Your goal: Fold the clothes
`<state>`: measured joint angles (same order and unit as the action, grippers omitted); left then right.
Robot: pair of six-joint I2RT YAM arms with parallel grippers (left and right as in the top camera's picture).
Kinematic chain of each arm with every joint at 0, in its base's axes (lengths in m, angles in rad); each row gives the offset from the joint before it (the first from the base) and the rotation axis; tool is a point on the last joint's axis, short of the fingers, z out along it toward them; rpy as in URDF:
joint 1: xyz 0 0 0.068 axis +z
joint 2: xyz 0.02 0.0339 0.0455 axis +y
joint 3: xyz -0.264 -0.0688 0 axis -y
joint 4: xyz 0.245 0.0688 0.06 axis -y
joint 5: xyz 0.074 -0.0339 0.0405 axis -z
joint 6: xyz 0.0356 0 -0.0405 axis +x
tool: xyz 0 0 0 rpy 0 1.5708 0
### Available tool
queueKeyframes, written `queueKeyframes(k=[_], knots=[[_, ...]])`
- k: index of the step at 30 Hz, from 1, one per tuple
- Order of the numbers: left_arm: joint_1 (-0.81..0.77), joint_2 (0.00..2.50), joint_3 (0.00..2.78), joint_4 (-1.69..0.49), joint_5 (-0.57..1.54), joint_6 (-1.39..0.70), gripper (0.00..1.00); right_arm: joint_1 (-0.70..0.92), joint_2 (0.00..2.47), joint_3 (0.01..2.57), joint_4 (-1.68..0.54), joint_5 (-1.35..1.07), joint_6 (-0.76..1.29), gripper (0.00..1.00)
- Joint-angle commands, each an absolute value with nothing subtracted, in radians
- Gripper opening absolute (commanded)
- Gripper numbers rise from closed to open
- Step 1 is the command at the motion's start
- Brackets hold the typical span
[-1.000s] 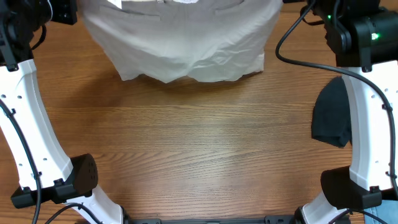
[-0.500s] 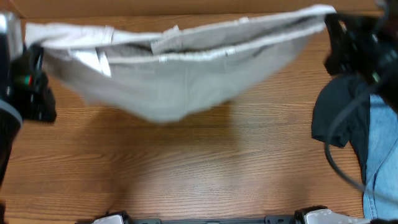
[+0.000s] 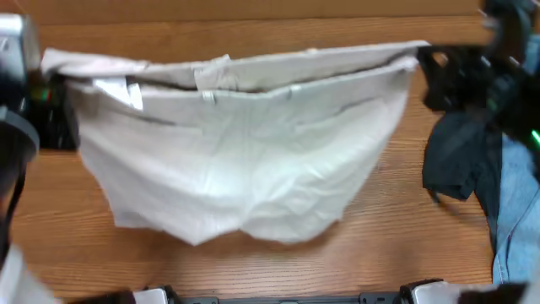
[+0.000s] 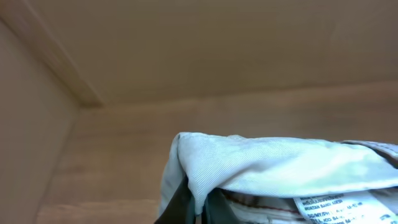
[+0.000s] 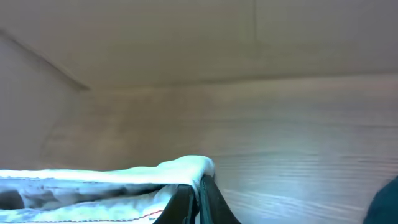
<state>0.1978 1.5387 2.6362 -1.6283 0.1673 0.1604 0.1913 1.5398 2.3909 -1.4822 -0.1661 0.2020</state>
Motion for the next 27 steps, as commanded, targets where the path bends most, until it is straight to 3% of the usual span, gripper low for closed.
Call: queueKeyframes(k=[1,2,4,5,6,7,9,14,27], knots=[[0.208,1.782,2.631,-1.579,0.096,0.142,0.05,0.170,1.746,2.395,-1.415,-0.093,0.214,0.04],[0.208,1.839,2.631,-1.561,0.104,0.142,0.07,0.170,1.798,2.395,-1.386,-0.096,0.214,0.04],[0.208,1.959,2.631,-1.503,0.126,0.141,0.33,0.170,1.916,2.395,-1.295,-0.107,0.214,0.08],[0.208,2.009,2.631,-1.468,0.130,0.142,0.48,0.170,1.968,2.395,-1.240,-0.107,0.213,0.40],[0.208,2.053,2.631,-1.438,0.129,0.142,0.81,0.170,2.024,2.395,-1.178,-0.107,0.206,0.69],[0.208,2.097,2.631,-1.417,0.129,0.140,1.00,0.170,2.061,2.395,-1.143,-0.107,0.207,0.80],[0.209,2.130,2.631,-1.415,0.118,0.131,1.00,0.165,2.093,2.395,-1.129,-0.102,0.200,0.88],[0.216,2.075,2.635,-1.445,0.023,0.131,1.00,0.153,2.044,2.397,-1.237,-0.088,0.152,0.93],[0.215,1.708,2.632,-1.689,0.114,0.061,1.00,0.152,1.814,2.397,-1.602,-0.066,0.149,0.89]])
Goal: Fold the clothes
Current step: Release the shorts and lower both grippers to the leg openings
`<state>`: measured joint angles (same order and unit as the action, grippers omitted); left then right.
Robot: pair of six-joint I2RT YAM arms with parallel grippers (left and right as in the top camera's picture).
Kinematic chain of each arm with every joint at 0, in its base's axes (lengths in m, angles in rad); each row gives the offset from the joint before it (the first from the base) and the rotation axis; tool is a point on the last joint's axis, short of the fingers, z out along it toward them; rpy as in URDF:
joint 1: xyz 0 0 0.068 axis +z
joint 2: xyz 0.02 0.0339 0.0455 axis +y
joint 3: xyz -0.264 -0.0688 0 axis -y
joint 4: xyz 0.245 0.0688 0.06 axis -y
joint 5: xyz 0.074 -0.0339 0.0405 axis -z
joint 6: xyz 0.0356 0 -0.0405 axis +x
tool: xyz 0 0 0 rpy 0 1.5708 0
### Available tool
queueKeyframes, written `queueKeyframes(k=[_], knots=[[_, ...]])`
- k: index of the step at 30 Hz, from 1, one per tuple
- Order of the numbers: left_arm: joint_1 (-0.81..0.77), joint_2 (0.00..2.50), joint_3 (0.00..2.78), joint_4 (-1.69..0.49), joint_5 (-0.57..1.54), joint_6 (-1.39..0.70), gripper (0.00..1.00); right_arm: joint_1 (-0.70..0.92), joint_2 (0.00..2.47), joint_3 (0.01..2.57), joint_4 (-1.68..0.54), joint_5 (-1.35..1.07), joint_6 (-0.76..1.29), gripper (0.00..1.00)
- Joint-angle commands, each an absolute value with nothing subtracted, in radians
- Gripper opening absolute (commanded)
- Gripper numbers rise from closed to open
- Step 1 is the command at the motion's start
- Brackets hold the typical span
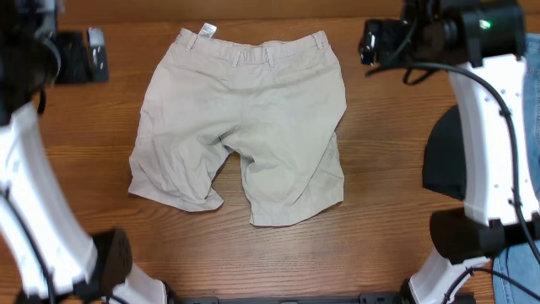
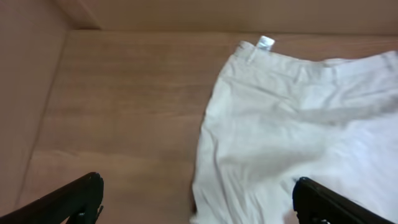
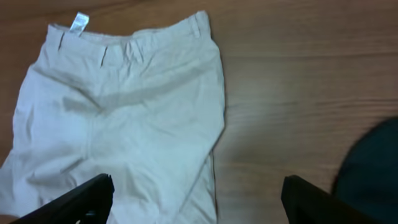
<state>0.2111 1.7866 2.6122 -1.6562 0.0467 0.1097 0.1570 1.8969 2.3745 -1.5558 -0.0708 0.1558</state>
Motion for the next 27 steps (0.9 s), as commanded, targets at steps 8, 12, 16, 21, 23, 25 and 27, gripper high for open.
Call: queueKeyframes(k=[8,12,16,21,23,25,27], knots=[[0.215,1.642,2.503,-1.689,0.227,-0.002,1.00,0.152,1.686,2.386,-1.694,-0.183,0.176,0.88],[0.215,1.653,2.393,-1.689,0.421,0.072,1.00,0.157,1.689,2.334,-1.694,-0.233,0.180,0.86],[0.215,1.624,2.281,-1.690,0.372,0.075,0.70,0.178,1.648,2.172,-1.694,-0.284,0.179,0.83],[0.215,1.431,2.066,-1.689,0.210,0.035,0.75,0.268,1.483,1.906,-1.690,-0.201,0.183,0.84],[0.215,1.333,1.937,-1.687,0.200,0.014,0.80,0.320,1.397,1.766,-1.629,-0.127,0.237,0.87],[0.215,1.272,1.828,-1.673,0.196,0.010,0.83,0.343,1.336,1.630,-1.523,-0.135,0.304,0.93],[0.215,1.222,1.690,-1.615,0.195,-0.006,0.83,0.346,1.301,1.422,-1.364,-0.134,0.402,0.91]])
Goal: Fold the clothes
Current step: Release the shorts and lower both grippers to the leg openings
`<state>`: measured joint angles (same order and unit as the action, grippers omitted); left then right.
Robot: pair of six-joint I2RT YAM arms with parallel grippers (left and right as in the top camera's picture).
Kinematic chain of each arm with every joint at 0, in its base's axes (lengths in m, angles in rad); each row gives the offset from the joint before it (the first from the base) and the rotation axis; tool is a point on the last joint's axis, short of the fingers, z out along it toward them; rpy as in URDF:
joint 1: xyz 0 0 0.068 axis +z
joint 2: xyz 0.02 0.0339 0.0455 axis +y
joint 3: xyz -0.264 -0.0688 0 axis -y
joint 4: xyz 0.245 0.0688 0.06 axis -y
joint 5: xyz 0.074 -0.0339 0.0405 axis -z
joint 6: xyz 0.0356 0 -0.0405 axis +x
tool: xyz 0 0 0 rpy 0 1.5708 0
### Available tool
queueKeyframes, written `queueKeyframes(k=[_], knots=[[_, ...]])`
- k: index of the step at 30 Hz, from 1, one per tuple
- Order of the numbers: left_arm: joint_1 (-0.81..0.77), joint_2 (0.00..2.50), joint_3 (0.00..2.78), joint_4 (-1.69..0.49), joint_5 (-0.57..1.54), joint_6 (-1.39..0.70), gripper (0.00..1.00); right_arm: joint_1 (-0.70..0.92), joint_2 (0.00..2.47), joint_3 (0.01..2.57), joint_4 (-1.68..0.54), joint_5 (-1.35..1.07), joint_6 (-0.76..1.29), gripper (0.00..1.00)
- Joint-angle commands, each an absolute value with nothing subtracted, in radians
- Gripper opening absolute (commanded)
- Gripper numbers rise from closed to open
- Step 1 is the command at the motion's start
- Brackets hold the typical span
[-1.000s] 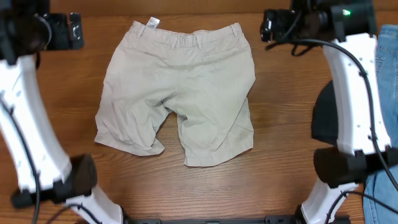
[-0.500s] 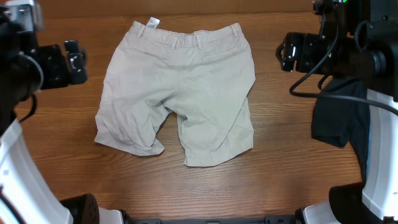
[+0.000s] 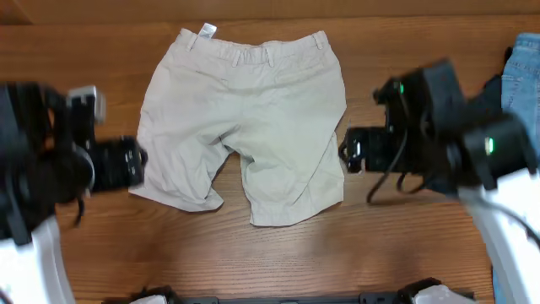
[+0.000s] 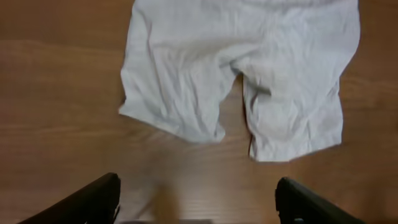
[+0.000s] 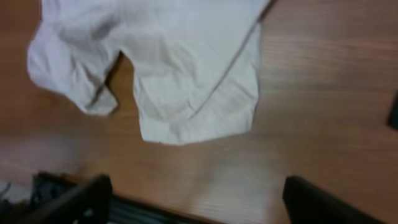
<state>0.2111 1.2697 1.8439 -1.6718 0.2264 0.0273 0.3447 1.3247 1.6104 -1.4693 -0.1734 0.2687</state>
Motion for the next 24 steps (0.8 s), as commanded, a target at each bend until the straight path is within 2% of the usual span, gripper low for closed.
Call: queueKeyframes(k=[1,2,5,11,13,18,20,22,24], knots=[[0.215,1.213,1.629,-1.579,0.196,-0.017,0.83,0.339,1.305,1.335,-1.300,-0.135,0.422,0.86],[0.215,1.213,1.576,-1.544,0.201,-0.020,0.82,0.334,1.319,1.247,-1.238,-0.136,0.437,0.75],[0.215,1.222,1.464,-1.477,0.238,-0.023,0.83,0.329,1.390,1.060,-1.070,-0.176,0.453,0.66],[0.215,1.248,1.375,-1.440,0.263,-0.023,0.81,0.329,1.538,0.992,-0.942,-0.180,0.453,0.64],[0.215,1.248,1.374,-1.441,0.263,-0.022,0.81,0.329,1.581,0.987,-0.924,-0.176,0.453,0.53],[0.215,1.248,1.374,-1.439,0.263,-0.023,0.81,0.320,1.660,0.948,-0.860,-0.177,0.455,0.41],[0.215,1.248,1.374,-1.439,0.263,-0.023,0.81,0.316,1.672,0.947,-0.856,-0.177,0.466,0.30],[0.215,1.248,1.374,-1.439,0.263,-0.023,0.81,0.316,1.672,0.948,-0.862,-0.171,0.465,0.08],[0.215,1.248,1.374,-1.439,0.263,-0.023,0.81,0.313,1.671,0.950,-0.903,-0.115,0.470,0.04]])
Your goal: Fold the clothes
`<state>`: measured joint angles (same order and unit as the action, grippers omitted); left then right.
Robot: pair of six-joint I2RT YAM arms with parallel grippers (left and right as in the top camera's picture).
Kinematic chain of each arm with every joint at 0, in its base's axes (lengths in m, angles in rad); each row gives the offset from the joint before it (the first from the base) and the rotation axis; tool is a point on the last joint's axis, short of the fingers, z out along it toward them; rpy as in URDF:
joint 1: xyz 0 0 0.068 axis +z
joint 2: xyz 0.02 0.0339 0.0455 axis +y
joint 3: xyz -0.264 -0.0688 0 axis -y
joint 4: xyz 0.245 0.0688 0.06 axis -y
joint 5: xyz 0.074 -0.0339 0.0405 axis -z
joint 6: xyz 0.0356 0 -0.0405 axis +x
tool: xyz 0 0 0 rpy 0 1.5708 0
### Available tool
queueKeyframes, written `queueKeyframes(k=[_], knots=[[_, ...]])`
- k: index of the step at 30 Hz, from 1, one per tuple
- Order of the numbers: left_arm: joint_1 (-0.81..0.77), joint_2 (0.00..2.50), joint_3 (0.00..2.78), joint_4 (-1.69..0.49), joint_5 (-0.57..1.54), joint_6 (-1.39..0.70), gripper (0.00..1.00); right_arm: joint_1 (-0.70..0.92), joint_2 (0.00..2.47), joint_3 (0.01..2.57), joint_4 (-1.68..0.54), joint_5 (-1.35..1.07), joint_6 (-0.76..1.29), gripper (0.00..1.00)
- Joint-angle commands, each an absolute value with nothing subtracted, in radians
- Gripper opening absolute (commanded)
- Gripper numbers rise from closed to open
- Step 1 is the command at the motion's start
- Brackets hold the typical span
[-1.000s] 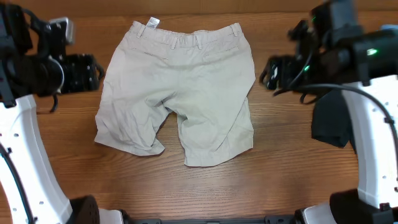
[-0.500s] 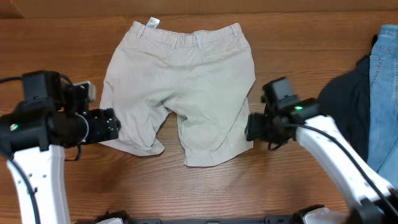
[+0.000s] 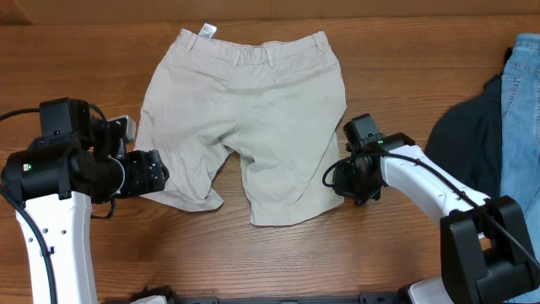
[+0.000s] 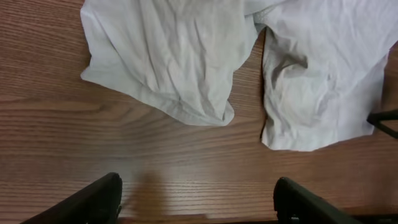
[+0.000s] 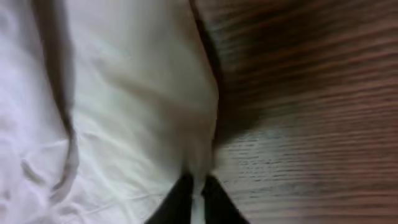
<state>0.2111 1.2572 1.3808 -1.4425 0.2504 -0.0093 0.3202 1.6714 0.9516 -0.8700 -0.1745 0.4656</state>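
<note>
Beige shorts lie flat on the wooden table, waistband at the far side, both legs toward me. My left gripper hovers at the left leg's outer hem; in the left wrist view it stands wide open over bare wood, with both leg hems just beyond it. My right gripper sits low at the right leg's outer edge. In the right wrist view it is shut on that fabric edge.
A dark garment and blue jeans lie heaped at the table's right edge, close behind my right arm. Bare wood runs along the near side below the hems.
Both grippers were open above the leg ends. Now the right one is down on the table and shut on the right leg's outer edge; the left is lower, still open.
First both grippers were shut on the waistband corners, holding the shorts stretched in the air. Then the shorts lay flat and both grippers were open beside the waistband. Then both were open near the legs. Now the right one pinches the right leg's edge.
</note>
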Motion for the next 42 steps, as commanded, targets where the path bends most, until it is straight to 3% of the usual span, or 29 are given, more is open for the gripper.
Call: queueKeyframes(k=[1,6,12,13,14,15,17,20,23,26,34,38,42], knots=[[0.215,1.248,1.374,-1.439,0.263,-0.023,0.81,0.307,1.668,0.950,-0.932,-0.070,0.483,0.04],[0.215,1.248,1.374,-1.428,0.262,-0.023,0.82,0.257,1.606,0.950,-1.101,0.131,0.607,0.04],[0.215,1.248,1.374,-1.415,0.259,-0.023,0.83,0.220,1.588,0.950,-1.111,0.145,0.607,0.07],[0.215,1.248,1.374,-1.420,0.258,-0.023,0.84,0.216,1.588,0.951,-1.118,0.142,0.606,0.19],[0.215,1.248,1.374,-1.425,0.258,-0.023,0.84,0.214,1.588,0.952,-1.121,0.139,0.606,0.52],[0.215,1.248,1.374,-1.430,0.257,-0.022,0.84,0.213,1.586,0.957,-1.132,0.130,0.596,0.62],[0.215,1.248,1.374,-1.441,0.253,-0.004,0.88,0.214,1.570,0.971,-1.151,0.128,0.583,0.68],[0.215,1.248,1.369,-1.451,0.244,0.002,0.88,0.215,1.487,0.997,-1.130,0.002,0.471,0.69],[0.216,1.248,1.362,-1.438,0.223,-0.098,0.89,0.225,1.365,1.006,-1.026,-0.389,0.234,0.64],[0.216,1.248,1.362,-1.410,0.157,-0.232,0.95,0.255,1.310,1.006,-0.923,-0.639,0.214,0.59],[0.239,1.288,1.361,-1.401,0.038,-0.407,1.00,0.496,1.368,1.005,-0.654,-0.660,0.319,0.55],[0.308,1.307,1.361,-1.403,0.046,-0.401,1.00,0.664,1.468,1.002,-0.527,-0.511,0.430,0.56],[0.374,1.307,1.361,-1.412,0.088,-0.293,1.00,0.794,1.645,1.002,-0.323,-0.525,0.450,0.59]])
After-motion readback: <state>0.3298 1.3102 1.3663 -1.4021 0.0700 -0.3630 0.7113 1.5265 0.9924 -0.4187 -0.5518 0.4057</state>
